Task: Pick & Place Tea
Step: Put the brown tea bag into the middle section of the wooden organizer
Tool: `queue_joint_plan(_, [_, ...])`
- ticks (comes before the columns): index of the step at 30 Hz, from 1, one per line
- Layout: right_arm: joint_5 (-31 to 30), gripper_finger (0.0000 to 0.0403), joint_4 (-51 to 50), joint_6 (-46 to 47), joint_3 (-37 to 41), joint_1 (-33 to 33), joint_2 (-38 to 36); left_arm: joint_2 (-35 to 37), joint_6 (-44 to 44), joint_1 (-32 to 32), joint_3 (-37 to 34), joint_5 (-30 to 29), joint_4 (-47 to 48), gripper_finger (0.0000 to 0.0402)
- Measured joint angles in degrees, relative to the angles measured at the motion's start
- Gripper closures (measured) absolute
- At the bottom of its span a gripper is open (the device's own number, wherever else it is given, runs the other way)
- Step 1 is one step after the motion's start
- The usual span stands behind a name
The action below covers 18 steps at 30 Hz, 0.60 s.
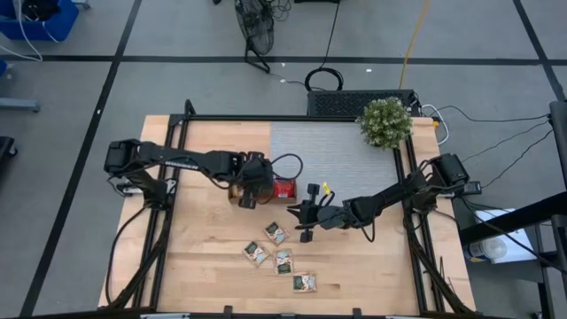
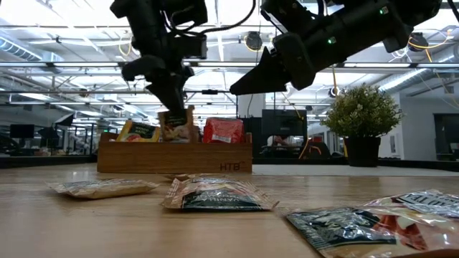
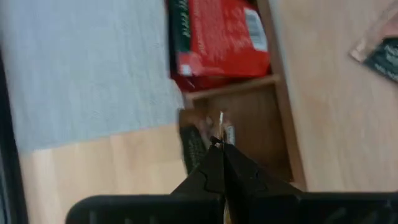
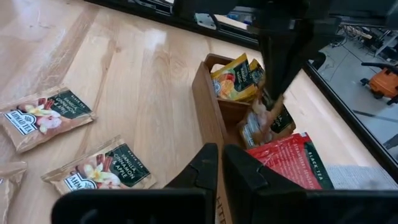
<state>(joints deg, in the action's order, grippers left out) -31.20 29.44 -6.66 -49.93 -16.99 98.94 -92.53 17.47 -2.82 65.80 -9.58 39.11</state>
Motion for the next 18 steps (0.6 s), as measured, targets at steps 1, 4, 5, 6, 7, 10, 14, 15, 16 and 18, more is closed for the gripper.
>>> queue_joint_plan(1, [0.00,0.0389,-0.16,0.00,0.00,0.00,0.00,-0.26,0.03,-0.23,0.06,-0.01,-0.65,0.0401])
queue_joint_plan(4, [0.00,0.0391,-0.68,0.02,0.00,0.00,0.00,-1.62,0.29,-0.84,0.08,0.37,-0.90,0.0401])
queue_joint_plan(5, [0.00,0.0391,-0.86,0.02,0.00,0.00,0.00,-2.12,0.35,-1.00,0.02,0.44,-0.77,0.0400])
queue_joint_plan(6, [0.00,0.0392,-1.07,0.02,0.00,0.00,0.00,-2.46,0.40,-1.13,0.02,0.50,-1.03,0.0400])
queue_joint_plan(7, [0.00,0.0392,-1.16,0.02,0.00,0.00,0.00,-2.72,0.42,-1.31,0.02,0.45,-1.34,0.0399])
queue_joint_plan(10, [0.00,0.0390,-1.26,0.02,0.00,0.00,0.00,-3.47,0.40,-1.41,0.02,-0.29,-1.69,0.0400])
queue_joint_plan(14, [0.00,0.0387,-1.32,0.02,0.00,0.00,0.00,-3.58,0.01,-1.38,0.02,-1.46,-1.69,0.0393])
queue_joint_plan(15, [0.00,0.0387,-1.32,0.02,0.00,0.00,0.00,-3.56,-0.15,-1.32,0.02,-1.73,-1.84,0.0387])
queue_joint_plan(16, [0.00,0.0387,-1.32,0.02,0.00,0.00,0.00,-3.56,-0.57,-1.32,0.02,-2.60,-1.78,0.0380])
queue_joint_plan(18, [0.00,0.0387,-1.32,0.02,0.00,0.00,0.00,-3.56,-1.09,-1.32,0.02,-5.00,-1.78,0.0365])
